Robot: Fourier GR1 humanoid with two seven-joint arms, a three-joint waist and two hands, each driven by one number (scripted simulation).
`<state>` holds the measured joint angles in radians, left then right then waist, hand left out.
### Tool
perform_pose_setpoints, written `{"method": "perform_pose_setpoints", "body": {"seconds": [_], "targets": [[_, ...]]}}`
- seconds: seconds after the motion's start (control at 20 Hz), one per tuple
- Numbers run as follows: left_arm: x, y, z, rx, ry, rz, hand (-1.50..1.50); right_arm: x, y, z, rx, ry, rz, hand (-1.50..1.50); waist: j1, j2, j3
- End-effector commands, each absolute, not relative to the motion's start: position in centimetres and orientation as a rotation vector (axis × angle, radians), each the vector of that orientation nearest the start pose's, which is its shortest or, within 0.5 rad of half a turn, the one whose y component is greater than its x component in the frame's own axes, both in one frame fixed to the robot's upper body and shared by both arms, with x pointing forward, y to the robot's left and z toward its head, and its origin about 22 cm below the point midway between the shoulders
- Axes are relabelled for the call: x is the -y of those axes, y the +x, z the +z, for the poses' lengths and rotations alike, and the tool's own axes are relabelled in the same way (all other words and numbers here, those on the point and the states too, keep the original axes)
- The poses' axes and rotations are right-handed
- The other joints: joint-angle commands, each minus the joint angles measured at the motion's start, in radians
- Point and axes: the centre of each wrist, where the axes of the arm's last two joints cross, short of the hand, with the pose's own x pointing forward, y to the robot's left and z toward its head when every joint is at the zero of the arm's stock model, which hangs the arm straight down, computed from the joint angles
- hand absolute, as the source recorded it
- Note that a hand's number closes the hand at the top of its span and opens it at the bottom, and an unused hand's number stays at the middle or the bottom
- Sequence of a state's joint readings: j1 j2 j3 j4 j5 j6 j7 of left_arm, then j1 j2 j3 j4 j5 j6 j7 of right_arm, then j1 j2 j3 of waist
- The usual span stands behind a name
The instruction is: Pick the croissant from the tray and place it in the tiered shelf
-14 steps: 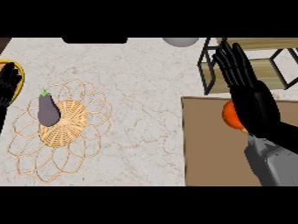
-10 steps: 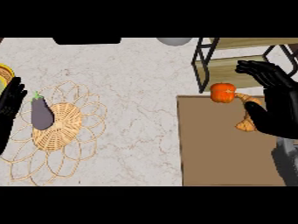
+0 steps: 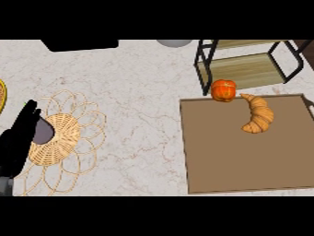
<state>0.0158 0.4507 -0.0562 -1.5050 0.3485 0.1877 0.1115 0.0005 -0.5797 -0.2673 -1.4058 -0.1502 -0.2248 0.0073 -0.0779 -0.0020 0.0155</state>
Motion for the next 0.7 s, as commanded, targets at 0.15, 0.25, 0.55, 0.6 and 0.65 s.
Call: {"method": "perform_pose_setpoints", "body": {"seconds": [0.15,0.25,0.55,0.6,0.65], "targets": [[-30.0,22.6,-3.2,1.122,0.127,0.097,0.00,45.7,18.9,7.2,1.449,-0.635,0.066,-1.50,0.022,0.002,-0.017],[-30.7,22.0,-3.1,1.122,0.138,0.082,0.00,45.7,18.5,8.5,1.404,-0.595,0.120,-1.50,0.032,-0.001,-0.018],[-30.5,23.3,-2.6,1.137,0.106,0.064,0.00,43.9,20.1,13.3,1.311,-0.551,0.250,-1.50,0.054,0.002,-0.020],[-30.5,23.8,-1.9,1.131,0.110,0.061,0.00,43.4,20.3,14.5,1.283,-0.568,0.262,-1.50,0.053,0.001,-0.020],[-30.1,23.3,-2.6,1.122,0.106,0.066,0.00,42.2,20.6,13.7,1.257,-0.595,0.290,-1.50,0.066,0.004,-0.020]]}}
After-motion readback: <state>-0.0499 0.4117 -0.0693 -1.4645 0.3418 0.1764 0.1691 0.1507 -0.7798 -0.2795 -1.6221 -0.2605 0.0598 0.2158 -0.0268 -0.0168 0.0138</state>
